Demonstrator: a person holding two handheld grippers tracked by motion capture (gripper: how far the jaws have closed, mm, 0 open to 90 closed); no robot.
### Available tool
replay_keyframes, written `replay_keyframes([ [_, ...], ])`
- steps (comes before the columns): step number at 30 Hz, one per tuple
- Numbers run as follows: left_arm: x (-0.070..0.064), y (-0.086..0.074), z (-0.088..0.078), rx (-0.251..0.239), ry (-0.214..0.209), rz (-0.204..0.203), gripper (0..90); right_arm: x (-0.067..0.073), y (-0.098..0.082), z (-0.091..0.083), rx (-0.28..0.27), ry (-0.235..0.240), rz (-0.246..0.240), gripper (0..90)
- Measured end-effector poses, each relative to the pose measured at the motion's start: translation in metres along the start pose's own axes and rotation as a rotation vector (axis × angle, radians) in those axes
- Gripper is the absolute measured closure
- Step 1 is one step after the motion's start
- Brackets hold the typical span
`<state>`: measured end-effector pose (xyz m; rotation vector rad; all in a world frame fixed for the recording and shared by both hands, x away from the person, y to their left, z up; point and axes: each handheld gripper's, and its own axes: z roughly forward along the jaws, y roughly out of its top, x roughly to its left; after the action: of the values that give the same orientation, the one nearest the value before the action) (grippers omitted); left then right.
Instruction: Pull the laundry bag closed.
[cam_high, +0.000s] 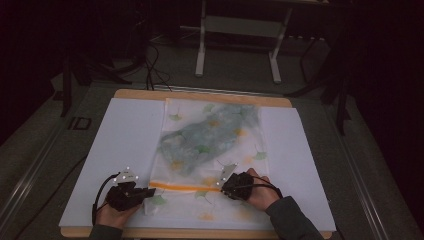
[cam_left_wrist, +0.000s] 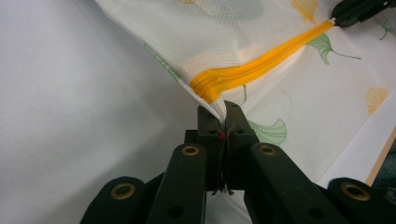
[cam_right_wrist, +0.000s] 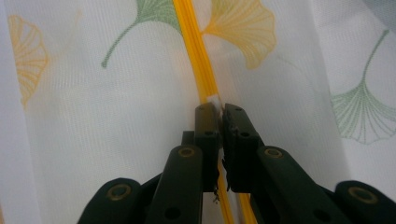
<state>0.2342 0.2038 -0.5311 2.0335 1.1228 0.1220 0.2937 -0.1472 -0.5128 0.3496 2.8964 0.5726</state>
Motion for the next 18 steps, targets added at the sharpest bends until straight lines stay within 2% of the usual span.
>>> replay_keyframes([
  [16,0.0,0.0,0.0,0.001,-0.003,0.001,88.0,-0.003,-0.012,-0.005,0.013,0.001,0.02,85.8],
  [18,0.0,0.0,0.0,0.002,-0.004,0.002,88.0,-0.003,-0.013,-0.007,0.017,-0.001,0.017,89.3],
])
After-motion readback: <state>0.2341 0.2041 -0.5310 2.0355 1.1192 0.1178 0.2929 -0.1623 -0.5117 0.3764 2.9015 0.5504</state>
